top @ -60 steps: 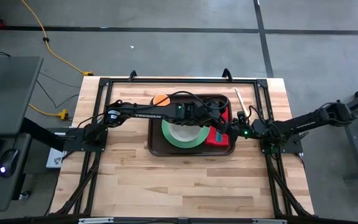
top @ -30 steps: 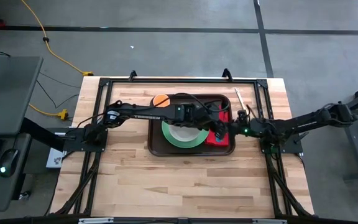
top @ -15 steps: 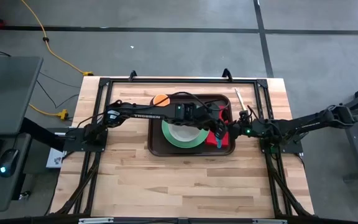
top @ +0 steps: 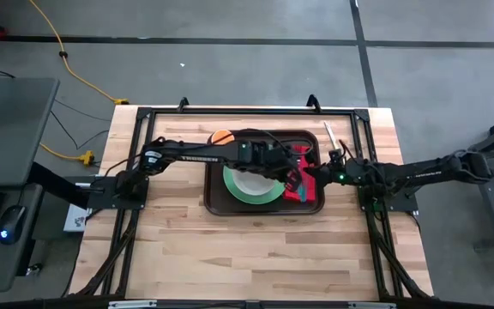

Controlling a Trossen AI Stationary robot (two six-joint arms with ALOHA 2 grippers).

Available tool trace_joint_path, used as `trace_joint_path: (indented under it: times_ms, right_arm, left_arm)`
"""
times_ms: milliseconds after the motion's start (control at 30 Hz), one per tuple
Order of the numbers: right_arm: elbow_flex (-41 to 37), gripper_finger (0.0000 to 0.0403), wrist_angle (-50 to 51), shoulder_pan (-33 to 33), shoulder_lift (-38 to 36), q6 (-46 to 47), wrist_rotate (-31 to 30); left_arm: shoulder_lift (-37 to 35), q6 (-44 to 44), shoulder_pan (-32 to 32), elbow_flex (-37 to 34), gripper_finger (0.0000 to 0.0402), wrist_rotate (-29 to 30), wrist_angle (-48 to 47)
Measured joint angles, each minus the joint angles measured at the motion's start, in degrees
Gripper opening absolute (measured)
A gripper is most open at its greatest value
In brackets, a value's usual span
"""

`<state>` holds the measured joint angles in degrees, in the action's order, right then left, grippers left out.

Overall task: Set up tray
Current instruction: Put the blue spoon on the red napkin to the left of the blue fork

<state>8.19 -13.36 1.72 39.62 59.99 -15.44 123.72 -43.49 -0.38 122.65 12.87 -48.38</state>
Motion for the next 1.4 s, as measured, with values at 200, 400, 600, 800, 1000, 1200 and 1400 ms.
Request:
trace_joint_path:
  times_ms: [200,400,600,800,1000,1200,1400]
  right_arm:
    - [0.11,0.0,-2.07,4.23,0.15,-0.38,4.34]
    - [0.13,0.0,-3.93,7.33,1.94,-0.43,8.0]
    - [0.11,0.0,-8.22,9.92,7.21,-0.09,11.52]
    - [0.13,0.0,-14.18,12.48,13.05,-0.32,14.57]
    - [0.11,0.0,-16.15,14.57,16.79,-0.42,17.36]
    - [0.11,0.0,-17.39,16.29,19.33,-0.88,19.16]
    - [0.11,0.0,-18.29,19.03,21.68,-1.57,21.33]
  left_arm:
    - [-3.0,1.92,0.0,0.07,0.0031,4.38,-7.83]
    - [-3.79,3.24,0.0,0.07,0.0031,5.38,-17.99]
    - [-3.76,1.9,-0.37,0.07,0.0031,8.19,-27.71]
    - [-4.73,-0.75,-1.3,0.01,0.0031,14.43,-31.48]
    - [-5.71,-0.62,-2.07,0.02,0.0031,16.31,-32.0]
    - [-8.53,-0.47,-3.17,-0.02,0.0031,19.11,-34.24]
    - [-13.53,-0.48,-5.42,0.0,0.0031,22.63,-34.82]
